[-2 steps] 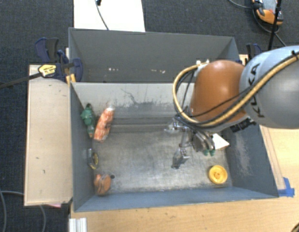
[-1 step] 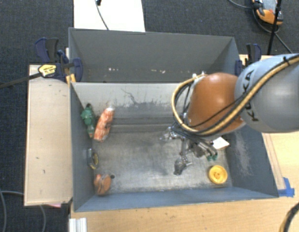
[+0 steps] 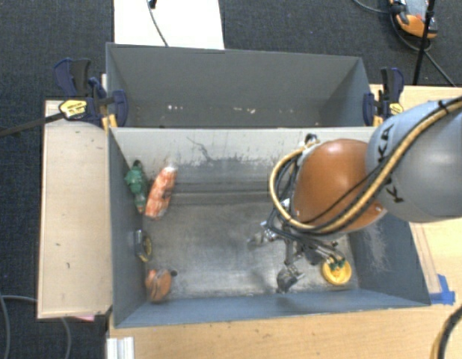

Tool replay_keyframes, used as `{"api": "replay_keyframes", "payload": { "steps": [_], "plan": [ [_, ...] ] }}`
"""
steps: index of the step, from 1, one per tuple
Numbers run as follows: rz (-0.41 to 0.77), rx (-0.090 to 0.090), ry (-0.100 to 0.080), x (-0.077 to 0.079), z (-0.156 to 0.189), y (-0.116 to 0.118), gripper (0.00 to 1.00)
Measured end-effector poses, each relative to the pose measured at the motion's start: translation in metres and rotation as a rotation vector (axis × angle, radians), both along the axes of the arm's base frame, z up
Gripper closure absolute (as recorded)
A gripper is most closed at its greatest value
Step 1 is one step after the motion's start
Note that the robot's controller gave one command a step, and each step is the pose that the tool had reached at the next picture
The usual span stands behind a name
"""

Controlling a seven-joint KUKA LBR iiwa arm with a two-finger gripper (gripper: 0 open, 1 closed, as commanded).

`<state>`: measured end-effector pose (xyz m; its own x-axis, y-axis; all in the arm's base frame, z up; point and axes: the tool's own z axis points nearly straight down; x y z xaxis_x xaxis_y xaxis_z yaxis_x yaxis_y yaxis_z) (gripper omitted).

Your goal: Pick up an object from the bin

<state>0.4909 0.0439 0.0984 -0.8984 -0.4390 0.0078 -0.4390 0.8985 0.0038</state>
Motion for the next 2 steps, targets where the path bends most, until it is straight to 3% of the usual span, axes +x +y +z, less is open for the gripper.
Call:
{"api": "replay_keyframes", "payload": {
  "steps": [1, 2],
  "plan": [
    [0.131, 0.002, -0.012, -0.009, 0.016, -0.005, 0.00],
    [0.346, 0.004, -0.004, -0.007, 0.064, -0.018, 0.00]
  ]
}}
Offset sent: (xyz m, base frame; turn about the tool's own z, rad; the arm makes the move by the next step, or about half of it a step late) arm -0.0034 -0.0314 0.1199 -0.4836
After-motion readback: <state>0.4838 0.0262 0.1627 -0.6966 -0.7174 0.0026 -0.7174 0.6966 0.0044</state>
